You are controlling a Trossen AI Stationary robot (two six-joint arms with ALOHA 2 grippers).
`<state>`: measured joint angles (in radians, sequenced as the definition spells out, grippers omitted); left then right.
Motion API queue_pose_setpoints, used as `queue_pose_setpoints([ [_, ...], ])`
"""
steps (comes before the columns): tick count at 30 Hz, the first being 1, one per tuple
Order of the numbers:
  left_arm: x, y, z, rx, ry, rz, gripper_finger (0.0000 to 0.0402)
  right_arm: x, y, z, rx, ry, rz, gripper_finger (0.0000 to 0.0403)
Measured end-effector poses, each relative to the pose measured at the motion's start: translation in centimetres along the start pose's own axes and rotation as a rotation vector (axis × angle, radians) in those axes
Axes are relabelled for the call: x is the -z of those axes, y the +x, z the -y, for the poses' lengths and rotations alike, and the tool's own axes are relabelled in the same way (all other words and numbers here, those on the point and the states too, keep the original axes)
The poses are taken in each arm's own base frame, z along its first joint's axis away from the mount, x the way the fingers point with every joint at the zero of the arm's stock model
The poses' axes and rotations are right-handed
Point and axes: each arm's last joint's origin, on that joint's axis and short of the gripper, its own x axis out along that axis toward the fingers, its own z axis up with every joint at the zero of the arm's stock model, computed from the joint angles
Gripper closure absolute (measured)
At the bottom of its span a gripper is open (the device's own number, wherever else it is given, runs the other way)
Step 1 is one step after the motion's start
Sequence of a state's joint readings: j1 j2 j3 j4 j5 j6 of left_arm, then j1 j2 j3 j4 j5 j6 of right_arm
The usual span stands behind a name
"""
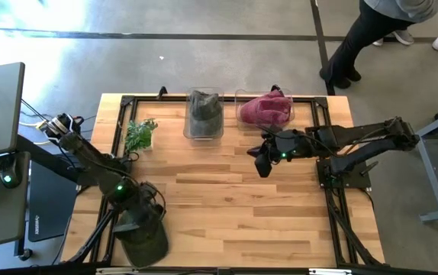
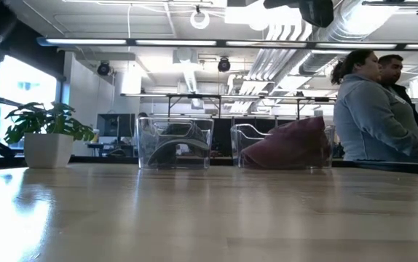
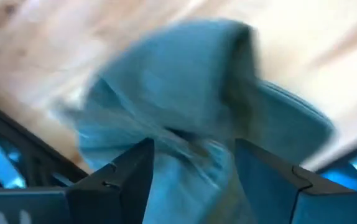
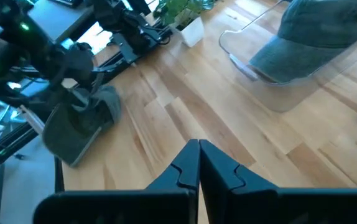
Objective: Pick & Place hat
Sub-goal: Put the black cap into the left transparent bin
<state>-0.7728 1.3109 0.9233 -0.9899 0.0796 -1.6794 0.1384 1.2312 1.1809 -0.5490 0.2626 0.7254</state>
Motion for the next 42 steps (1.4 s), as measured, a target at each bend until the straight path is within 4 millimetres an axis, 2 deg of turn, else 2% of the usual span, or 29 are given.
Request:
queue_pose_setpoints([
  [3, 1.5, -1.1, 0.7, 0.057, 0.057, 0.005, 0.0194, 0.1, 0.0, -0.1, -0.004, -0.012, -0.012, 0.0402],
  [5, 2.5, -1.0, 0.8, 0.069, 0.108, 0.01, 0.0194, 0.2, 0.0, -0.1, -0.006, -0.029, -0.013, 0.0401],
  [13, 3.0, 3.0, 1.9, -0.09, 0.119, 0.038, 0.0194, 0.2, 0.0, -0.1, -0.013, -0.095, -0.019, 0.0401],
  [17, 2.9, 5.3, 3.0, -0.127, 0.121, -0.027, 0.0195, 0.3, 0.0, -0.1, -0.03, -0.111, -0.037, 0.0399],
  [20, 3.0, 6.2, 3.4, -0.131, 0.081, -0.064, 0.0195, 0.4, 0.0, 0.0, -0.028, -0.116, -0.06, 0.0402],
  [23, 3.4, 5.5, 4.0, -0.127, 0.021, -0.108, 0.0195, 0.7, -0.1, 0.2, -0.011, -0.123, -0.086, 0.04],
  [26, 3.7, 3.6, 5.1, -0.122, -0.031, -0.099, 0.0195, 0.8, -0.1, 0.3, -0.002, -0.127, -0.107, 0.0399],
  [29, 4.5, 1.6, 5.9, -0.11, -0.011, -0.066, 0.0195, 0.9, -0.1, 0.3, 0.001, -0.129, -0.111, 0.0401],
  [32, 5.2, 1.1, 6.2, -0.067, 0.035, -0.017, 0.0195, 0.9, -0.1, 0.3, 0.0, -0.143, -0.11, 0.0401],
  [36, 5.5, 2.8, 6.1, -0.139, 0.127, -0.012, 0.0195, 0.9, -0.1, 0.3, -0.002, -0.147, -0.111, 0.0399],
  [42, 6.2, 6.1, 6.4, -0.253, 0.355, -0.111, 0.0195, 0.9, -0.1, 0.3, -0.012, -0.146, -0.12, 0.0401],
])
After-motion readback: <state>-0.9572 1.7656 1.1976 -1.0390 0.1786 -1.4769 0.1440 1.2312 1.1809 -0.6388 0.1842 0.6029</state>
